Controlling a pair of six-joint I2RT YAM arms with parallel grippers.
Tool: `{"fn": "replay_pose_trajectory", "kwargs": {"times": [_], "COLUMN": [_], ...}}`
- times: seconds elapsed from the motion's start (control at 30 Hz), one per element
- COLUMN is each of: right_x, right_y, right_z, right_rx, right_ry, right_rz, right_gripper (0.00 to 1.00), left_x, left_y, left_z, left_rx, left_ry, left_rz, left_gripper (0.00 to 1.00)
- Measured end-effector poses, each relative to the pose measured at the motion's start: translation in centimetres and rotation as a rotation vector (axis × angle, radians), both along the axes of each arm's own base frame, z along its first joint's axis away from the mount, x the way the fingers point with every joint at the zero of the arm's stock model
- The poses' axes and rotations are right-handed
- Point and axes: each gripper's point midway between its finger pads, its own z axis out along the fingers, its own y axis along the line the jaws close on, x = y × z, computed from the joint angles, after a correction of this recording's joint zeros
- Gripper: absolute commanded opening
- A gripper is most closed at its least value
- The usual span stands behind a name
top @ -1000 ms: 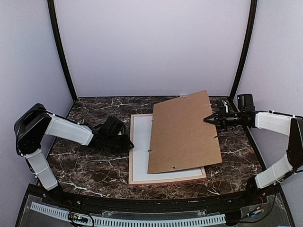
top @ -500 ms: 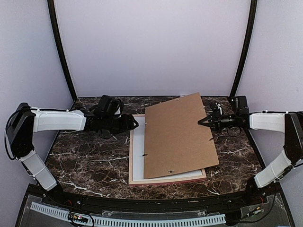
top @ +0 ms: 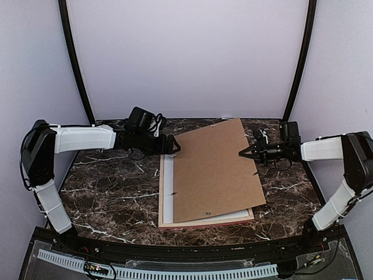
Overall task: Put the photo into the frame
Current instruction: Adjust the fastener on the backboard.
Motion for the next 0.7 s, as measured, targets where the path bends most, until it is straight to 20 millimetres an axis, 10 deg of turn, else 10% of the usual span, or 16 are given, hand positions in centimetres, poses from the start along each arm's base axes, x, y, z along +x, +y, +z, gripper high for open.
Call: {"fn": "replay_pose_trajectory", "kwargs": {"times": [0.7], "right_x": [-0.3], "right_y": [1.1], "right_z": [-0.3], "right_rx": [0.007], "right_ry": [-0.001], "right_rz": [0.032], "right_gripper": [0.0], "left_x": [1.5], "left_y": [-2.5], "left_z": [-4.3], "left_rx": [0.068], "left_ry": [0.047], "left_rz": [-0.125], "left_gripper": [0.85]}}
